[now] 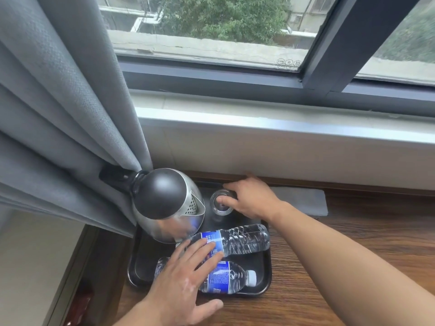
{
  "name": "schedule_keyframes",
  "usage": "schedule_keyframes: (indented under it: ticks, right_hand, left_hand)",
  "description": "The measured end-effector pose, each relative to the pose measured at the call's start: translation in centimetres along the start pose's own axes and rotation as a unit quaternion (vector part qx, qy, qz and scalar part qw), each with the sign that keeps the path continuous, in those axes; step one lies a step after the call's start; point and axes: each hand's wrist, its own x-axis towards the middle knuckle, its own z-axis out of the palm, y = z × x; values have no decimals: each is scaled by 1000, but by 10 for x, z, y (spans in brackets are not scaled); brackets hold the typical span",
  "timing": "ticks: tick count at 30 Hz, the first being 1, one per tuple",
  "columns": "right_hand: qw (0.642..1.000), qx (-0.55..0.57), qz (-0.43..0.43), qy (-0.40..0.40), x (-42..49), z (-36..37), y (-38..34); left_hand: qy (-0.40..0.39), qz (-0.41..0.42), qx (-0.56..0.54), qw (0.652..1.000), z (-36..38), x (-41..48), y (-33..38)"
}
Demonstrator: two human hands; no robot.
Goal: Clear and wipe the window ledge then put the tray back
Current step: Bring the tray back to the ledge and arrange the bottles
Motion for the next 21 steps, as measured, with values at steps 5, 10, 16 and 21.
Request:
schedule_keyframes:
  ticks: [5, 10, 16, 21]
  right_hand:
    - [999, 24, 19, 14, 2, 8, 5]
    - [997, 54, 43, 45, -1, 13, 5]
    - [987, 62, 39, 144, -24, 35, 0]
    - [976, 68, 35, 204, -24, 53, -4]
  left_hand:
    - [-5, -3, 0, 1000, 1, 0, -1]
    - [-10, -3, 5, 1000, 0, 0, -1]
    - [-15, 4, 7, 1000, -1, 1, 0]
    - [-31, 15, 24, 999, 2, 2, -2]
